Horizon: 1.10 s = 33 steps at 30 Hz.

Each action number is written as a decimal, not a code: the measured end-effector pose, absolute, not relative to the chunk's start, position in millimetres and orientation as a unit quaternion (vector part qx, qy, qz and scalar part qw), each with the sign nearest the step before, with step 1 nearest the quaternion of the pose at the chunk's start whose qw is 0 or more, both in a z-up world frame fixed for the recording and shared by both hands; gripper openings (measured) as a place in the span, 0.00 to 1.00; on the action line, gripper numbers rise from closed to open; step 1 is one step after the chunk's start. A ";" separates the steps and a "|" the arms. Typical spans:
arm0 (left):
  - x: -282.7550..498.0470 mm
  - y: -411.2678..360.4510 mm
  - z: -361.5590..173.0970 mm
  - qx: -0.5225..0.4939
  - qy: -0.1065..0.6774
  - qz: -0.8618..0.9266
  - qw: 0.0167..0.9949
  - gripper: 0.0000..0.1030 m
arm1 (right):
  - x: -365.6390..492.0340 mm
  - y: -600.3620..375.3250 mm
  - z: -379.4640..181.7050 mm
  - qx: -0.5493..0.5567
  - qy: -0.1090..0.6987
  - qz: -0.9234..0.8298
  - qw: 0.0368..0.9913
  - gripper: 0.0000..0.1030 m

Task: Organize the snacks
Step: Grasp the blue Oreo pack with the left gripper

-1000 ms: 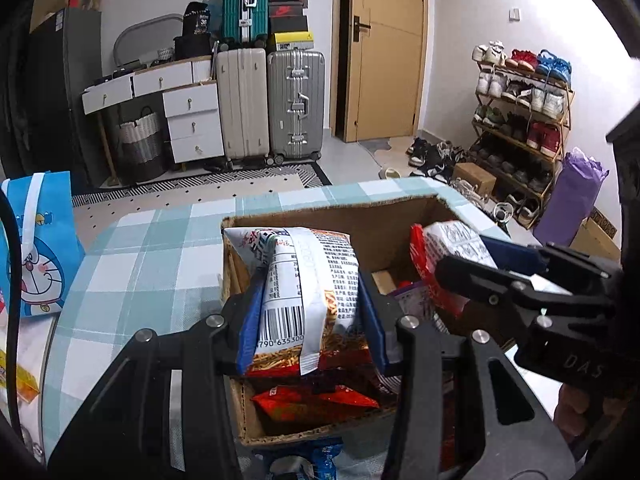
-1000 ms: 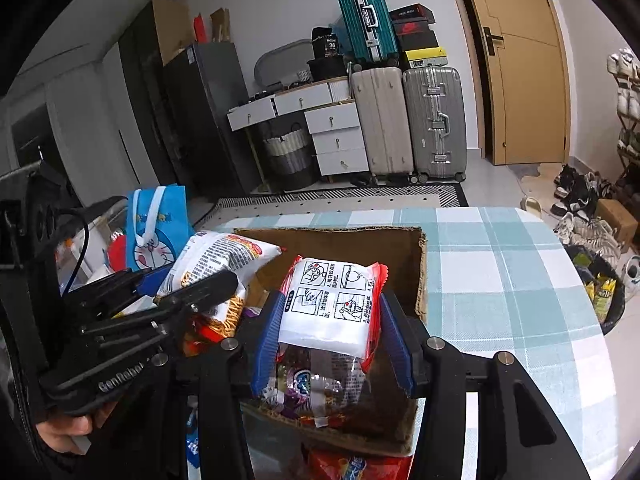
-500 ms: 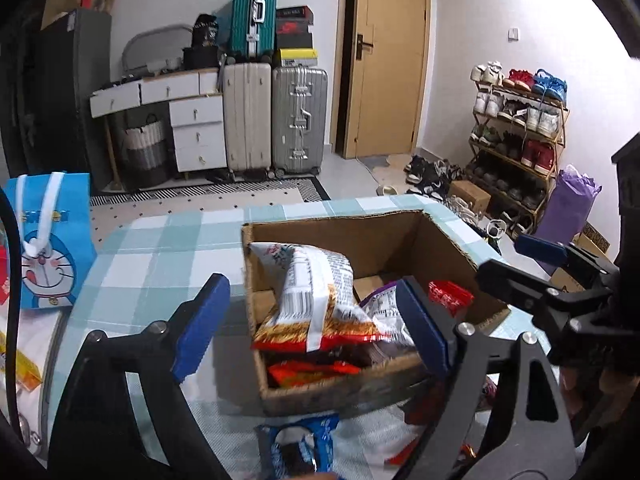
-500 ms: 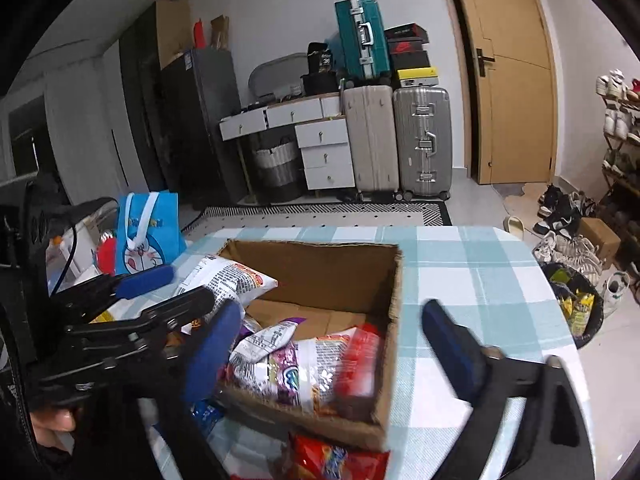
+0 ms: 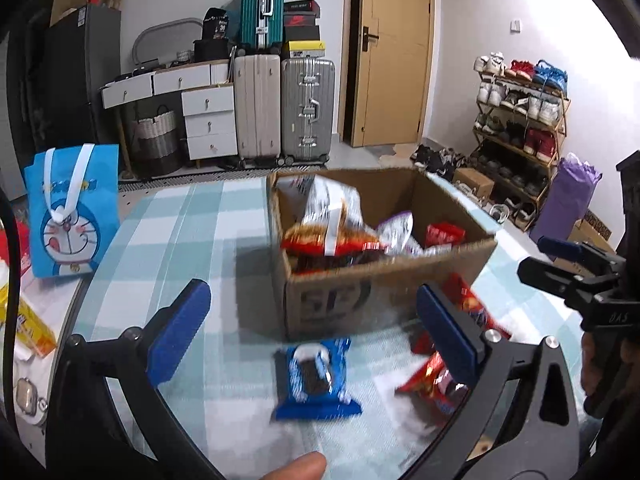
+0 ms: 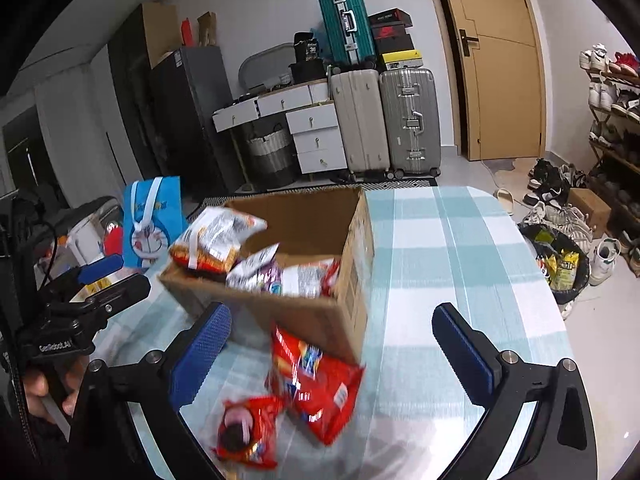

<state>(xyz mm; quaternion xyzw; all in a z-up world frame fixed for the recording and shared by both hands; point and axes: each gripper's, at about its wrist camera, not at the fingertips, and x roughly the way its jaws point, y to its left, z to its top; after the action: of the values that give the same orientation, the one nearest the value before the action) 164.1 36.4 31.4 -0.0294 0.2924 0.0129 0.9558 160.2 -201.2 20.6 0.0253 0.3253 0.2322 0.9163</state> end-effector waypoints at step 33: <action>152.9 45.9 -37.5 -0.031 0.372 0.034 0.927 0.99 | 149.1 -194.6 -44.4 0.024 0.426 0.232 0.874 1.00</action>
<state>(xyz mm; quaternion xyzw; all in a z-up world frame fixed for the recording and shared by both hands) 152.9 45.9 -37.5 -0.0307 0.3722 0.0341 0.9270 149.1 -194.6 -44.4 0.0239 0.4259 0.2319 0.8742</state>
